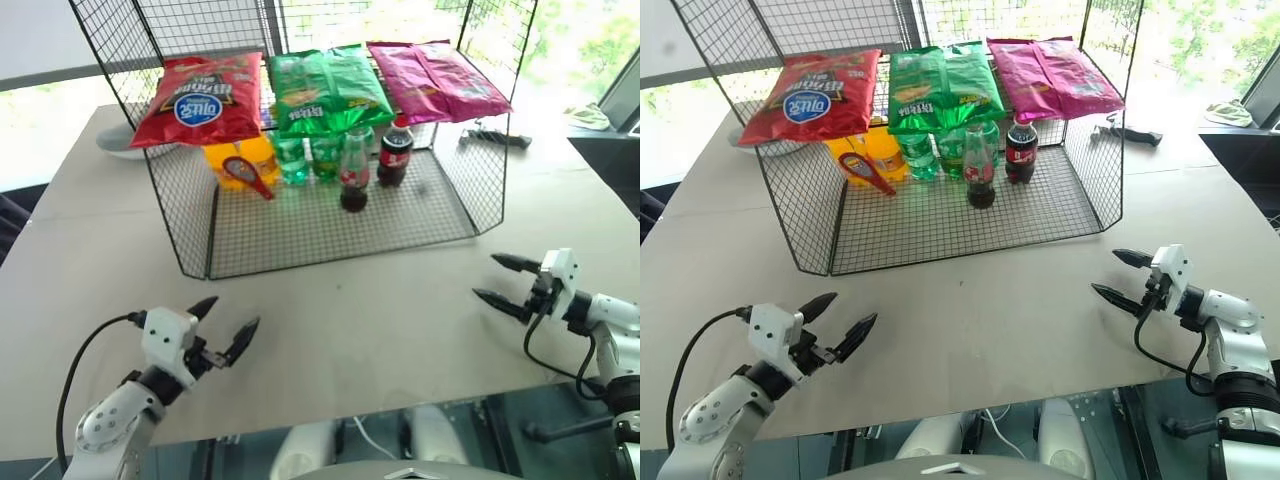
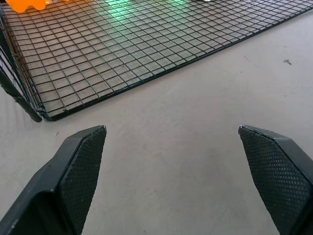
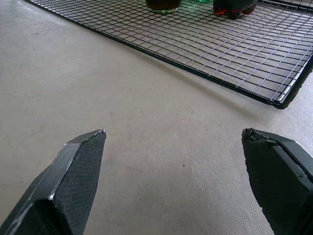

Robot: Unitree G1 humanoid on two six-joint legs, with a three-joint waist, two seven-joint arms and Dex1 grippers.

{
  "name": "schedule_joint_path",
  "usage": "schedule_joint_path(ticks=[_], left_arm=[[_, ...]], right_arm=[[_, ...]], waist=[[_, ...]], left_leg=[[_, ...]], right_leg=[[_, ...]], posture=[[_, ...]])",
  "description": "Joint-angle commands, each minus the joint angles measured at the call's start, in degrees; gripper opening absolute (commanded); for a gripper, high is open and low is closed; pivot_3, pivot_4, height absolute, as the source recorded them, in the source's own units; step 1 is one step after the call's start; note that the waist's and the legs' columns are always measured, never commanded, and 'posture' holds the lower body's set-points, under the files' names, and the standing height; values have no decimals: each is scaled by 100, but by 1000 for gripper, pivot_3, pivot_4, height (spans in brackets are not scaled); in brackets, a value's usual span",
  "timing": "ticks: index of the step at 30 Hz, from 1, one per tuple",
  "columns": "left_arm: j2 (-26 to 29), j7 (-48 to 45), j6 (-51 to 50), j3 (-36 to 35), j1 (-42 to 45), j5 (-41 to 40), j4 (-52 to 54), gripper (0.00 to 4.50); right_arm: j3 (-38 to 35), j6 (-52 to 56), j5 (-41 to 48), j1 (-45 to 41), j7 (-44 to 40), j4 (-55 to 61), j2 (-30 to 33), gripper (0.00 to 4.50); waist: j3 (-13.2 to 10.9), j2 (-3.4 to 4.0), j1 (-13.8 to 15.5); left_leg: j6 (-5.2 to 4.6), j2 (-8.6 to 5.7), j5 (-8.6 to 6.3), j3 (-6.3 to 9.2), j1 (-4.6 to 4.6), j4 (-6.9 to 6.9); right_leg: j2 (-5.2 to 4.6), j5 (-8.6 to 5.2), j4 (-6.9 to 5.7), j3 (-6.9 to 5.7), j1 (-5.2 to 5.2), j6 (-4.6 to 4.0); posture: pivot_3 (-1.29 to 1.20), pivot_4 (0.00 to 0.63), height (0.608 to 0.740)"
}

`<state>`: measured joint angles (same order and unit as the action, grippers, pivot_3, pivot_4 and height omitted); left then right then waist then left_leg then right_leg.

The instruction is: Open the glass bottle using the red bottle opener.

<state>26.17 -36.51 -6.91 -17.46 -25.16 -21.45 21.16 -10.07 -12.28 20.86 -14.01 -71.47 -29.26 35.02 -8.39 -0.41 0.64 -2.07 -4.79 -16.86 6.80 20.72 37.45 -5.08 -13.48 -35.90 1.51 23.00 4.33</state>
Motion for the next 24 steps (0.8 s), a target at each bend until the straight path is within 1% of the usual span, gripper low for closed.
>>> schedule_joint_path(ticks=[1, 15, 19, 24], left_arm=[[76, -75, 111, -61, -2, -4, 34, 4500], [19, -105, 34, -70, 9, -190, 161, 4500], [-129, -26, 49, -4, 343, -360, 121, 4500], [-339, 179, 163, 225, 819, -147, -28, 4500]], right_arm=[[-156, -3, 165, 75, -1, 229, 44, 4465], [-80, -49, 163, 75, 132, 273, -92, 4465], [27, 11, 171, 37, 154, 426, -233, 4465], [199, 282, 268, 94, 275, 1058, -521, 4465]], waist=[[0, 0, 1], [0, 0, 2], [0, -1, 2], [2, 1, -6]], left_leg=[[0, 0, 0, 0, 0, 0], [0, 0, 0, 0, 0, 0], [0, 0, 0, 0, -1, 0], [5, 1, 3, 2, -2, 2]], right_leg=[[0, 0, 0, 0, 0, 0], [-2, 0, 0, 0, 0, 0], [-1, 0, 0, 0, 0, 0], [2, 2, -5, -1, 0, -1]], posture=[[0, 150, 740], [0, 150, 740], [0, 150, 740], [0, 150, 740]])
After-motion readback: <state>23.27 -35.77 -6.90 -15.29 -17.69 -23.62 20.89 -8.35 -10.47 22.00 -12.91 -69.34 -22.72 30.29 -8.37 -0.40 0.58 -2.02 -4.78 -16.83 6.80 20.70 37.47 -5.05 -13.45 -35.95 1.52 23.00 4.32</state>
